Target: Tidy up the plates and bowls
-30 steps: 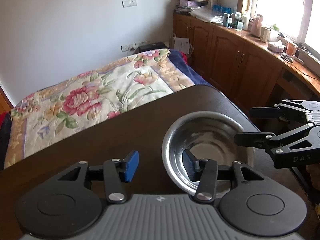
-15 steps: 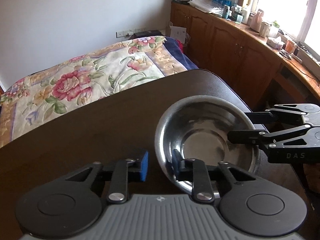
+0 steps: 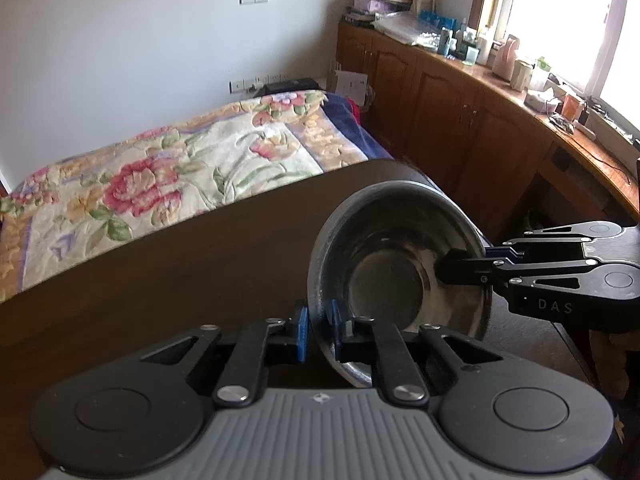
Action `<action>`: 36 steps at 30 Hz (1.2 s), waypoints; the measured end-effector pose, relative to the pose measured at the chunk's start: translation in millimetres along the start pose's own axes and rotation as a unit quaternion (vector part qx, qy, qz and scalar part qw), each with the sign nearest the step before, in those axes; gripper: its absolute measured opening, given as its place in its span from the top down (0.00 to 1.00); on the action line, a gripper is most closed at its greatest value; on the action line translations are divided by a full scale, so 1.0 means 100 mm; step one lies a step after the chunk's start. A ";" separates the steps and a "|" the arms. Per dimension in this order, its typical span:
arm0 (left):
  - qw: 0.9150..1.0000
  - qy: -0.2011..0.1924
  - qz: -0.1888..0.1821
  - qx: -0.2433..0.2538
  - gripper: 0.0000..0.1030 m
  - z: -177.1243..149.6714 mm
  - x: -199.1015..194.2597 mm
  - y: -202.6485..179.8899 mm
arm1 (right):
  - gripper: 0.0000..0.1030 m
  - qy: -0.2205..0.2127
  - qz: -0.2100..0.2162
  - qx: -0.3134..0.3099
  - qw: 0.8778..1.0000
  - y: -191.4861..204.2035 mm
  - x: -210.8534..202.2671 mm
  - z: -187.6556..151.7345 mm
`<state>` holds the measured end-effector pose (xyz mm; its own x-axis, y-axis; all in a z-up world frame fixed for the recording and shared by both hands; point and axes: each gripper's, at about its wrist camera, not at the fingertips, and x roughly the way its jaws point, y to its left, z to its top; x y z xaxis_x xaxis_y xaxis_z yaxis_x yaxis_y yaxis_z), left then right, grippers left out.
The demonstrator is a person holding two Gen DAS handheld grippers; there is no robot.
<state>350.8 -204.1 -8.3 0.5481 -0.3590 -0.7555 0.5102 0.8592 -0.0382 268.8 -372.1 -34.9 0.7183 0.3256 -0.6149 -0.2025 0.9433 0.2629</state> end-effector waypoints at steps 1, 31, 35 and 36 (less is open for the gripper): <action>1.000 -0.005 0.003 0.001 0.80 0.00 -0.04 -0.01 | 0.87 -0.002 -0.001 -0.001 1.000 0.00 -0.02 0.01; 0.995 -0.091 0.019 0.019 0.80 -0.21 -1.15 -0.20 | 0.87 -0.078 -0.027 -0.062 0.995 0.54 -0.81 0.03; 0.995 -0.099 0.018 0.019 0.80 -0.32 -1.27 -0.23 | 0.87 -0.081 -0.032 -0.069 0.994 0.62 -0.88 0.00; 0.995 -0.100 0.018 0.018 0.80 -0.35 -1.30 -0.24 | 0.87 -0.082 -0.033 -0.070 0.994 0.63 -0.89 -0.01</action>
<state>244.6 -165.4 67.7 0.6853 -0.3972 -0.6104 0.5100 0.8601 0.0129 191.3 -341.3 35.7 0.8293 0.2589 -0.4952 -0.2343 0.9656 0.1125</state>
